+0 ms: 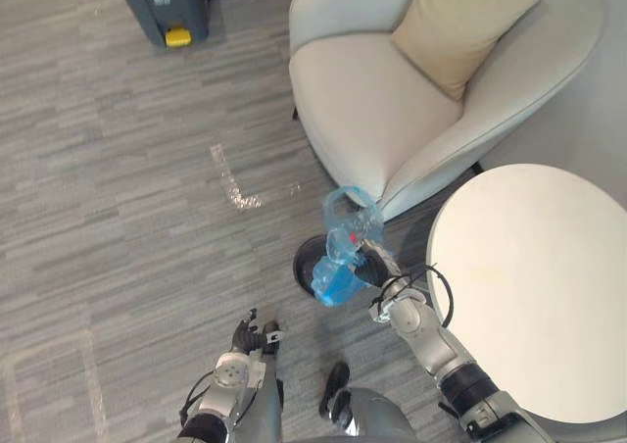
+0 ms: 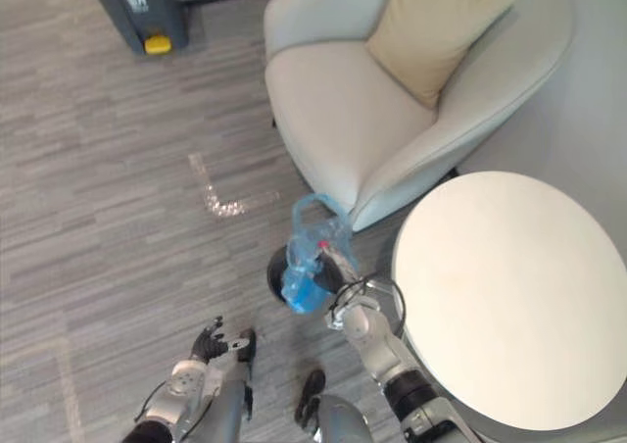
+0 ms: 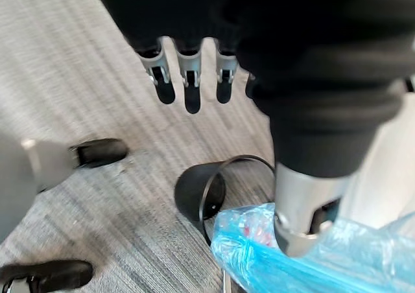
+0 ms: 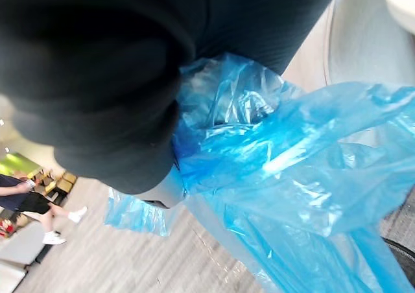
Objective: Gather rubbish on tea table into small bin, then transfer packed bag to large trash can.
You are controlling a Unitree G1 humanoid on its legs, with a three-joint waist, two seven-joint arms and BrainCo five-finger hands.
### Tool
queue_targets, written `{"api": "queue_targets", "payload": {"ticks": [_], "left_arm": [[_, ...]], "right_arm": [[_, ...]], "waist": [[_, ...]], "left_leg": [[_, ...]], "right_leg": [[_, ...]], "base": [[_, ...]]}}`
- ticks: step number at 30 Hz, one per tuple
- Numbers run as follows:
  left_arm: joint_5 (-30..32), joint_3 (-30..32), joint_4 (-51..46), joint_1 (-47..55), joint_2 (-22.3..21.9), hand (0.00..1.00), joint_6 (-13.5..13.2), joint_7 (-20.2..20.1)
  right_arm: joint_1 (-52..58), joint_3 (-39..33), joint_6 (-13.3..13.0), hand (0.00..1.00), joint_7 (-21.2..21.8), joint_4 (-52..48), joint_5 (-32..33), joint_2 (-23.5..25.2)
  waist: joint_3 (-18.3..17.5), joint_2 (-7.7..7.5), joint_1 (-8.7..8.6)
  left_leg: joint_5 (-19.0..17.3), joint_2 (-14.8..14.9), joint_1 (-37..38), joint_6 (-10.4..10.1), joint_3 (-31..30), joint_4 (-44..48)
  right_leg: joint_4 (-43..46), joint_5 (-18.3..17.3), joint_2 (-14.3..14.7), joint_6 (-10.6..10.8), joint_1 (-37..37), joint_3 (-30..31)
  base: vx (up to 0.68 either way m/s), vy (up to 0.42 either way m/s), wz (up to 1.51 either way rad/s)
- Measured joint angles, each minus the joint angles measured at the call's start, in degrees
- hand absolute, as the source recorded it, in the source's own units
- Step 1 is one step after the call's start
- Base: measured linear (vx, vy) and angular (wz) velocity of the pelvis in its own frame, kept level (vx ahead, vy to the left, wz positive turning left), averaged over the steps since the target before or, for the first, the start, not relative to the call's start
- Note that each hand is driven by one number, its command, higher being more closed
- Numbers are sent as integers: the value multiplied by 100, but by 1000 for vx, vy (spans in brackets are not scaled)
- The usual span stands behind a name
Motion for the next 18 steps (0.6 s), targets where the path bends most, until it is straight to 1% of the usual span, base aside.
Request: {"api": "queue_targets", "payload": {"ticks": [1,2,5,7,8,14,15,16,18], "left_arm": [[14,-57,-57,25,-8,0,0,-79],[56,-92,-199,72,-8,0,0,-101],[111,-279,-872,258,75,0,-20,-199],[108,-484,-1383,403,158,0,-49,-251],[108,-560,-1670,472,221,0,-72,-340],[112,-804,-2747,501,588,0,-232,-387],[161,-891,-2890,496,675,0,-340,-378],[229,-934,-2961,502,693,0,-412,-377],[280,-988,-3036,473,663,0,-443,-355]], "right_arm": [[84,-1,-45,100,55,-11,9,-66],[119,4,-74,100,102,-12,9,-130],[181,89,-137,100,296,-48,23,-427],[178,149,-236,100,346,-249,28,-687],[171,204,-327,100,386,-279,68,-831],[67,783,-491,100,490,-279,46,-1303],[17,868,-531,100,505,-278,7,-1371],[-4,914,-566,100,511,-279,5,-1408],[-56,999,-609,100,520,-316,6,-1495]], "waist": [[-67,64,-15],[-87,91,-18],[-132,127,-30],[-203,220,-46],[-250,273,-46],[-301,345,-36],[-310,358,-34],[-348,376,-35],[-396,411,-39]], "left_leg": [[55,-3,133,13,18,-124],[72,-10,226,24,33,-208],[75,-56,420,33,19,-214],[72,-77,430,37,-33,-217],[69,-87,451,40,-53,-219],[35,-87,575,87,1,-253],[27,-84,607,99,48,-254],[23,-83,614,104,74,-254],[24,-81,612,106,81,-253]], "right_leg": [[-123,66,19,32,122,22],[-162,84,25,35,179,47],[-318,152,10,85,430,96],[-457,215,12,96,442,126],[-544,263,15,113,506,138],[-849,443,61,128,713,251],[-869,465,63,125,729,298],[-901,507,69,120,744,324],[-938,545,80,104,773,367]], "base": [[-41,12,-14],[-77,27,-10],[-83,32,-2],[-103,35,-1],[-66,29,-2],[-25,13,-8],[8,4,-21],[39,0,-19],[59,-6,-12]]}}
